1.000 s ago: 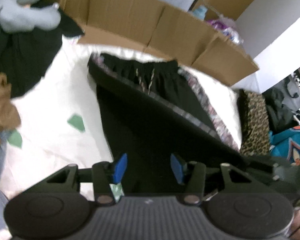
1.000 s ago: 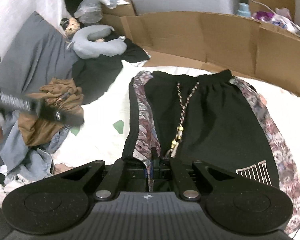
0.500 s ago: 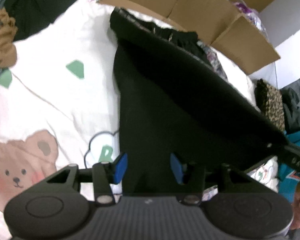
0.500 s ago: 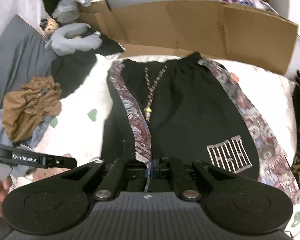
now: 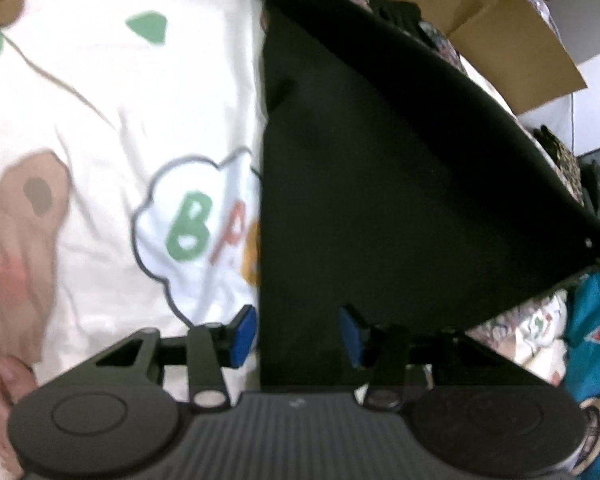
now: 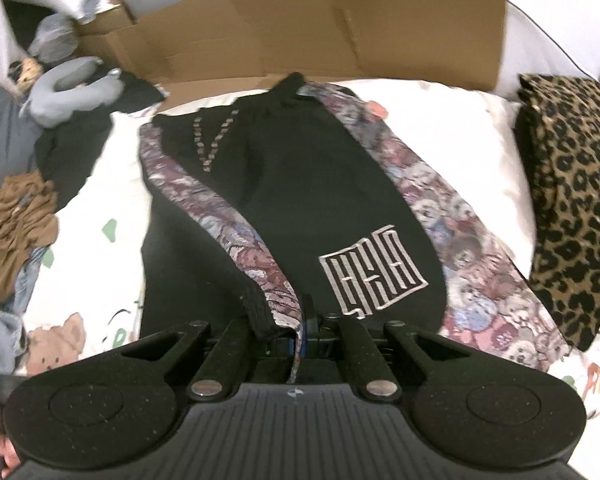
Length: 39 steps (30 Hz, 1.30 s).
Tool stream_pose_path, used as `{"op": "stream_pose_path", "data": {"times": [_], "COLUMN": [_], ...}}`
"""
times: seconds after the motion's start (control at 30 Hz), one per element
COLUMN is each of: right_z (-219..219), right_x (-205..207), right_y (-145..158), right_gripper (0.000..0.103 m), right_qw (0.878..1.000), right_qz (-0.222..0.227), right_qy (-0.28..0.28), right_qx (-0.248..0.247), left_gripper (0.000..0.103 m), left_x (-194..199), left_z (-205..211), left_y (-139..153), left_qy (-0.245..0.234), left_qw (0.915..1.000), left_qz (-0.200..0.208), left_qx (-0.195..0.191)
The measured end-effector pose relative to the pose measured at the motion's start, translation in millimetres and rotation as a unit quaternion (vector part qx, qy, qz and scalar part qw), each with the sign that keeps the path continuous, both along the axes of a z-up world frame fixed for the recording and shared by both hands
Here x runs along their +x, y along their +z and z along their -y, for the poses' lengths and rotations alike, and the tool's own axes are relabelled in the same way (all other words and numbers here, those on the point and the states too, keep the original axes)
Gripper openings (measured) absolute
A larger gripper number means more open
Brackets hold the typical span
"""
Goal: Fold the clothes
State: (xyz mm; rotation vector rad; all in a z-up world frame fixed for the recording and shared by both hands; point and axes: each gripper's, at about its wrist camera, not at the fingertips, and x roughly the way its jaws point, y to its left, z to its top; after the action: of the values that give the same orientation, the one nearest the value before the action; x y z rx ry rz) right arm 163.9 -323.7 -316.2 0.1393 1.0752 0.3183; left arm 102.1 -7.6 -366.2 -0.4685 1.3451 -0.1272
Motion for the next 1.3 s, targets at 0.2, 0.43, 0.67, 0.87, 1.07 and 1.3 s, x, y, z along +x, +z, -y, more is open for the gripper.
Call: {"op": "stream_pose_path", "data": {"times": [0.2, 0.43, 0.67, 0.87, 1.07, 1.3], "right_z": [24, 51, 70, 79, 90, 111], "right_x": [12, 19, 19, 22, 26, 24], "right_y": [-13, -32, -53, -62, -71, -64], "right_gripper": [0.001, 0.001, 0.001, 0.001, 0.001, 0.001], "right_qw": [0.999, 0.995, 0.991, 0.988, 0.987, 0.985], "right_qz": [-0.014, -0.038, -0.059, -0.068, -0.075, -0.062], "right_qy": [-0.039, -0.085, -0.116, -0.128, -0.139, -0.161], "right_qx": [-0.014, -0.033, -0.039, -0.046, -0.032, -0.002], "left_gripper": [0.048, 0.048, 0.048, 0.048, 0.009, 0.006], "left_x": [-9, -18, -29, -32, -33, -32], "left_z": [8, 16, 22, 31, 47, 46], "left_y": [-14, -29, -44, -47, -40, -23], "left_qy": [-0.007, 0.016, 0.063, 0.072, 0.057, 0.037], "left_qw": [0.9996, 0.9972, 0.9900, 0.9854, 0.9841, 0.9798], "left_qz": [-0.023, -0.044, -0.055, -0.037, -0.034, -0.015], "left_qx": [-0.016, -0.059, -0.114, -0.150, -0.164, -0.196]}}
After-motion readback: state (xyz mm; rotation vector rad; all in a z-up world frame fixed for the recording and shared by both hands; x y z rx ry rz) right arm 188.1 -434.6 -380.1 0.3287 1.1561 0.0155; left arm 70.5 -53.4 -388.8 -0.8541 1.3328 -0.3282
